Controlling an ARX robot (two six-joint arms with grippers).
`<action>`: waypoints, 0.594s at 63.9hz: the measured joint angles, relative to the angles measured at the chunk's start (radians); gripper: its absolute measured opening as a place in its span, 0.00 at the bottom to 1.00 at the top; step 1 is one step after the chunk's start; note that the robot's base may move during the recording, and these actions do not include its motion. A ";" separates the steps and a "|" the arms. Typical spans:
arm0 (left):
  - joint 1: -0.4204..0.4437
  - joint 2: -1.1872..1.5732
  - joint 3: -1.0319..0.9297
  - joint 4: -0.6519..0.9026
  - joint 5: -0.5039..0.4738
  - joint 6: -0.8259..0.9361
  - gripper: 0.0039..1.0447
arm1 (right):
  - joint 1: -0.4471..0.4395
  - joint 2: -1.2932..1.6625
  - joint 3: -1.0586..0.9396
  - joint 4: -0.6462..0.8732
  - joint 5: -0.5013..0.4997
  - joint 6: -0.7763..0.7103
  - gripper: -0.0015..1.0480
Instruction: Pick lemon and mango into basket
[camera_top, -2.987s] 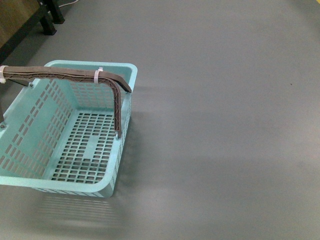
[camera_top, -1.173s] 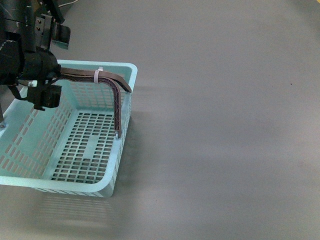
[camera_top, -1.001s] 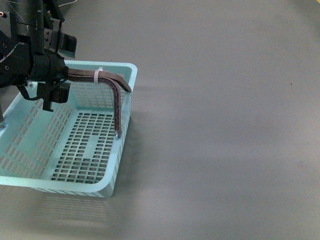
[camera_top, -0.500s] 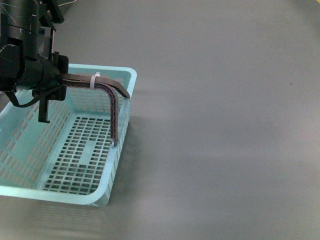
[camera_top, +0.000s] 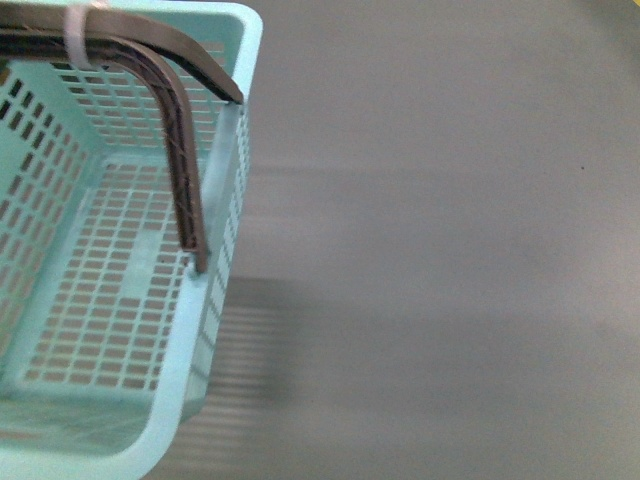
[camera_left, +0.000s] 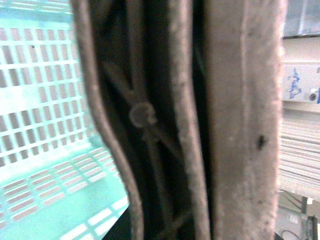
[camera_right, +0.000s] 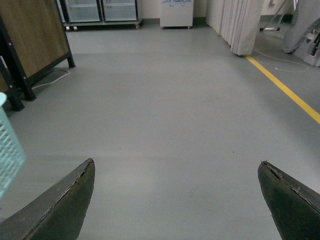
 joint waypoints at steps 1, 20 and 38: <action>0.000 -0.017 -0.003 -0.010 -0.003 0.000 0.14 | 0.000 0.000 0.000 0.000 0.000 0.000 0.92; 0.009 -0.347 -0.024 -0.205 -0.028 0.003 0.14 | 0.000 0.000 0.000 0.000 0.000 0.000 0.92; 0.000 -0.449 -0.045 -0.302 -0.021 -0.002 0.14 | 0.000 0.000 0.000 0.000 0.000 0.000 0.92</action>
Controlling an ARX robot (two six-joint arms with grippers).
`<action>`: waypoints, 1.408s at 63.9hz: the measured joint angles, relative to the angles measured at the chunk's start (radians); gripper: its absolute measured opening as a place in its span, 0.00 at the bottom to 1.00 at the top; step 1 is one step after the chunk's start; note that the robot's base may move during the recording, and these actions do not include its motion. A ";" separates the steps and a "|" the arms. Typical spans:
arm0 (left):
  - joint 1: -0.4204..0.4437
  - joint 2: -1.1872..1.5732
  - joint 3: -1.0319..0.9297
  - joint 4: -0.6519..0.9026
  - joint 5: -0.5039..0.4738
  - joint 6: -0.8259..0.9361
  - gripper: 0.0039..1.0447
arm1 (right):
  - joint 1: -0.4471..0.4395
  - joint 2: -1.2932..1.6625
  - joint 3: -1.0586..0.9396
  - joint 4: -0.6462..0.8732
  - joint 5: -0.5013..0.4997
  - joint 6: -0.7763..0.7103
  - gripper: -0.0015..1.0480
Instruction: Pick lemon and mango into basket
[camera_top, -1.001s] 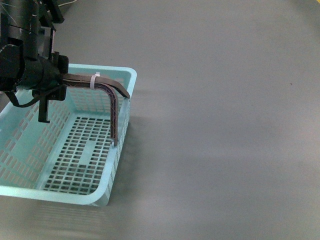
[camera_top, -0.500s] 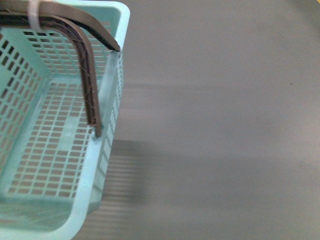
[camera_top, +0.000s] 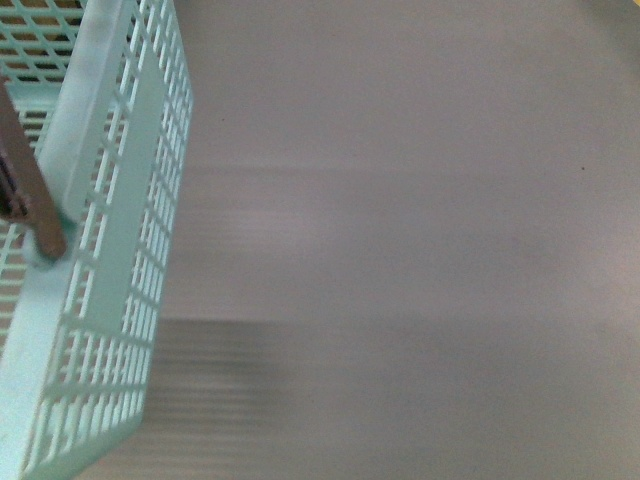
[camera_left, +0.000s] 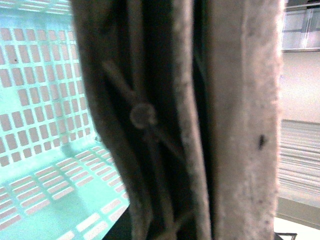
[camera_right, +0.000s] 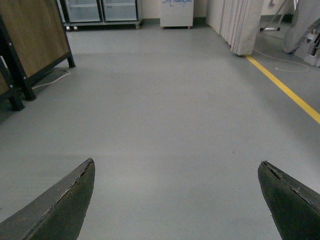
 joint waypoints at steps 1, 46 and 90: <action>0.000 -0.003 0.000 -0.003 0.001 0.000 0.14 | 0.000 0.000 0.000 0.000 0.000 0.000 0.92; 0.021 -0.056 0.000 -0.028 0.003 0.039 0.14 | 0.000 0.000 0.000 0.000 0.000 0.000 0.92; 0.021 -0.056 0.000 -0.028 0.004 0.040 0.14 | 0.000 0.000 0.000 0.000 0.000 0.000 0.92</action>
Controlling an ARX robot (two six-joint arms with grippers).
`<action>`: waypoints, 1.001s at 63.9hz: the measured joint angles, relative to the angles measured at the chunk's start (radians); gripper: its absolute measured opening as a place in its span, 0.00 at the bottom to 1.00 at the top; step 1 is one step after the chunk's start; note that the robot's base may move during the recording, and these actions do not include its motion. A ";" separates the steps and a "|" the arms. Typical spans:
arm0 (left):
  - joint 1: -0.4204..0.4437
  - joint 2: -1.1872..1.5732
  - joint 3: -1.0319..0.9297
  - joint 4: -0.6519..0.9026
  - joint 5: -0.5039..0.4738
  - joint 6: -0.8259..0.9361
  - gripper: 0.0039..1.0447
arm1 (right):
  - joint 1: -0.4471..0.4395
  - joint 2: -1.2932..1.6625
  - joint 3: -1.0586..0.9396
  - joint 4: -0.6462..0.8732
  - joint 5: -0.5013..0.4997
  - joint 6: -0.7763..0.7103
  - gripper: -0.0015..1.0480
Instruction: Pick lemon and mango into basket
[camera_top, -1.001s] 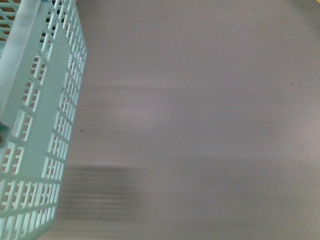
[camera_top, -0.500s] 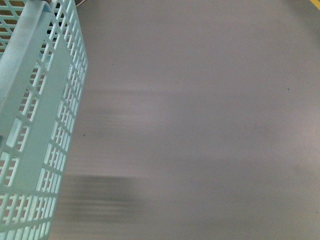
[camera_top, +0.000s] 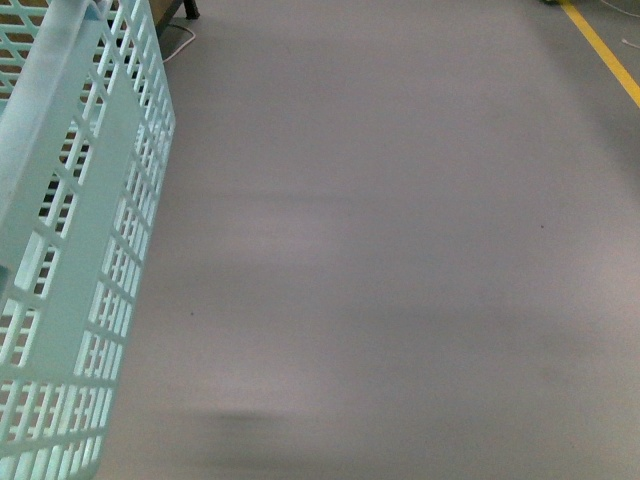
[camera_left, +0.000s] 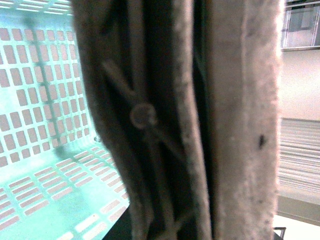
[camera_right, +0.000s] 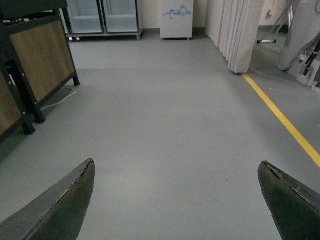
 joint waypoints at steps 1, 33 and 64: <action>0.000 0.000 0.000 0.000 0.000 0.000 0.14 | 0.000 0.000 0.000 0.000 0.000 0.000 0.92; 0.000 0.000 0.000 0.000 0.000 0.003 0.14 | 0.000 0.000 0.000 0.000 0.000 0.000 0.92; 0.000 0.000 0.000 0.000 -0.001 0.003 0.14 | 0.000 0.000 0.000 0.000 0.000 0.000 0.92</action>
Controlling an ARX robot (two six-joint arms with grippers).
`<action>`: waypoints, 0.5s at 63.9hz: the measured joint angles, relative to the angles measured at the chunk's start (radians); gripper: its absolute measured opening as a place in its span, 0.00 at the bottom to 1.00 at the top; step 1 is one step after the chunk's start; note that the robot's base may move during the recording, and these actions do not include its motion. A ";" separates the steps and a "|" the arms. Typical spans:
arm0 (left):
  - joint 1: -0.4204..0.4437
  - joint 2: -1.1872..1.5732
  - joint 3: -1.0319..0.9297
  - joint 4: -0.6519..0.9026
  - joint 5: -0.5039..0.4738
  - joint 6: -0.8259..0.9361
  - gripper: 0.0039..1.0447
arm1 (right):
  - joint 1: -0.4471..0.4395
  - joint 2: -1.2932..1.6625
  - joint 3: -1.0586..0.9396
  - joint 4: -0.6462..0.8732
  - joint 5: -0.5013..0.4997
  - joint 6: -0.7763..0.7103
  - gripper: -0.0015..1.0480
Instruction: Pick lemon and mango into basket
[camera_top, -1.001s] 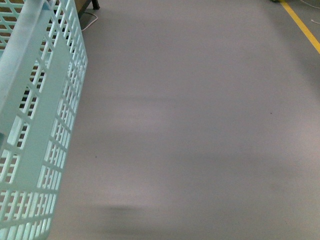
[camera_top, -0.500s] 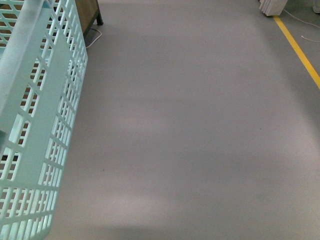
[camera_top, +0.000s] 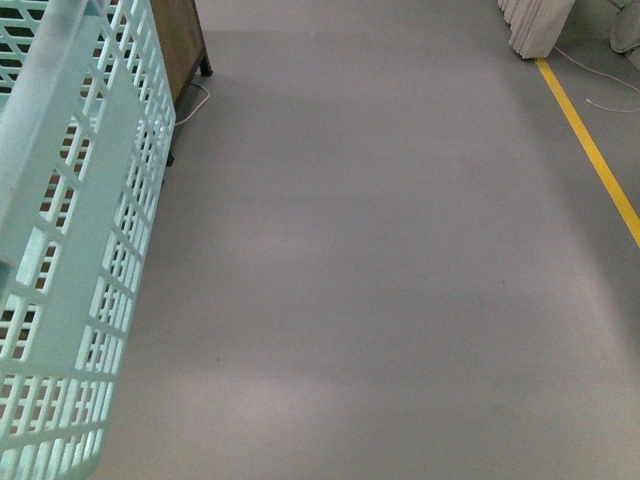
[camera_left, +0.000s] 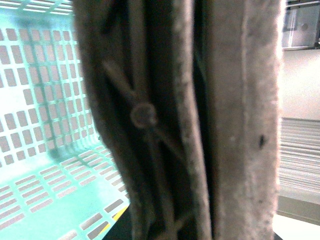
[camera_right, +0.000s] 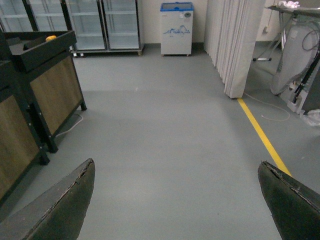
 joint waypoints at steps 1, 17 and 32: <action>0.000 0.000 0.000 0.000 0.001 0.000 0.14 | 0.000 0.000 0.000 0.000 0.000 -0.001 0.92; 0.000 0.000 0.000 0.000 0.001 0.000 0.14 | 0.000 0.000 0.000 0.000 0.000 -0.001 0.92; 0.000 0.000 0.000 0.000 0.000 0.000 0.14 | 0.000 0.000 0.000 0.000 0.001 0.000 0.92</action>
